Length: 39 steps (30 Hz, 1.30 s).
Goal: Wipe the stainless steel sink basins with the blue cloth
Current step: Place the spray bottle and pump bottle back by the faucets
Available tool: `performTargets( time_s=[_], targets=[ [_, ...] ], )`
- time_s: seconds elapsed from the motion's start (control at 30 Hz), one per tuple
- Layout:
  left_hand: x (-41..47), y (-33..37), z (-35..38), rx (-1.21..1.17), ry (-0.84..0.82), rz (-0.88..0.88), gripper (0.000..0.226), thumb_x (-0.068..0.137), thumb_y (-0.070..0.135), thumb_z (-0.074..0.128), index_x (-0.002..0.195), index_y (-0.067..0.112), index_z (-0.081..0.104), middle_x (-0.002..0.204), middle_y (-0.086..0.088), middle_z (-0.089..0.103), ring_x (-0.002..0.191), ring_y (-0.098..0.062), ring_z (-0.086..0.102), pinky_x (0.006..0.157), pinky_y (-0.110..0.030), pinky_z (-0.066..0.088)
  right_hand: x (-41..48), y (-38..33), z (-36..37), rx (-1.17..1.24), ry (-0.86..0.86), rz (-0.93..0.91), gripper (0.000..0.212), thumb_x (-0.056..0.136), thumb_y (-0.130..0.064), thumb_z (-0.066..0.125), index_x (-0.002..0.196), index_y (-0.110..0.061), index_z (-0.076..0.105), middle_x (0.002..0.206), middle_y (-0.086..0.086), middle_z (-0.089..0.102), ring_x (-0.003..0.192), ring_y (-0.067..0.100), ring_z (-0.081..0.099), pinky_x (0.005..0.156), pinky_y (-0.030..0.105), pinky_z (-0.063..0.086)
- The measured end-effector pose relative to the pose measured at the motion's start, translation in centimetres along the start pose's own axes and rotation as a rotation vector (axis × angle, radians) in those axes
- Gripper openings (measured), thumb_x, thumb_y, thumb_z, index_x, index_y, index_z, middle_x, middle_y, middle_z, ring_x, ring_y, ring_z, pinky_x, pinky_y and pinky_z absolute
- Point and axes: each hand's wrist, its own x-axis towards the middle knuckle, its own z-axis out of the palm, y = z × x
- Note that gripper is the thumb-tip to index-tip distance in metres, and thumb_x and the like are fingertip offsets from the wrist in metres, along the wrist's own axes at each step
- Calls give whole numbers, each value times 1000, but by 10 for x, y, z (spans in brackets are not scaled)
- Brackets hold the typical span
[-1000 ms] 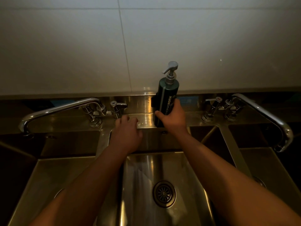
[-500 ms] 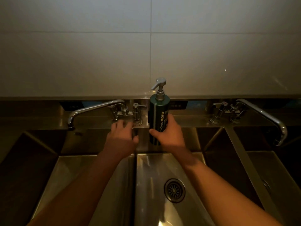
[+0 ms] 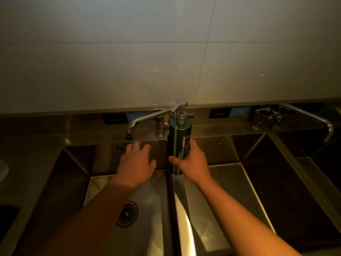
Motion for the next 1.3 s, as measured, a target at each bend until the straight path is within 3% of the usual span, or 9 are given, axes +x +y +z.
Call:
performTargets(
  time_s=[0.17, 0.4, 0.73, 1.03, 1.3],
  targets=[
    [-16, -20, -6, 15, 10, -21, 51, 89, 42, 55, 135, 27, 41, 144, -4, 32, 135, -25, 25, 106, -43, 38, -13, -9, 19, -21, -12, -18, 63, 70, -30, 83, 123, -27, 47, 118, -4, 62, 107, 14, 60, 82, 26, 47],
    [-47, -41, -8, 41, 44, -62, 51, 89, 43, 55, 135, 26, 41, 145, -5, 32, 136, -25, 25, 106, -43, 35, -33, -21, 39, -45, -64, -45, 65, 70, -30, 83, 124, -25, 47, 121, -1, 62, 110, 19, 60, 92, 40, 51],
    [-75, -117, -32, 32, 50, -88, 55, 89, 44, 56, 138, 29, 37, 148, -4, 27, 138, -24, 22, 108, -44, 34, -61, -52, 101, -74, -79, -31, 61, 69, -35, 82, 118, -28, 46, 118, -4, 62, 108, 18, 60, 90, 42, 52],
    [-96, -232, -63, 37, 18, -21, 55, 89, 45, 54, 138, 27, 38, 147, -5, 29, 138, -25, 22, 108, -43, 32, -99, -99, 199, -21, -20, 9, 64, 68, -28, 84, 121, -29, 48, 117, -6, 61, 110, 17, 59, 85, 33, 49],
    [-106, -289, -88, 55, 6, -38, 43, 89, 44, 53, 129, 29, 46, 140, -4, 40, 132, -23, 33, 108, -40, 32, -100, -131, 246, -23, -30, 0, 64, 68, -28, 83, 121, -29, 47, 120, -5, 62, 111, 20, 60, 90, 45, 52]
  ],
)
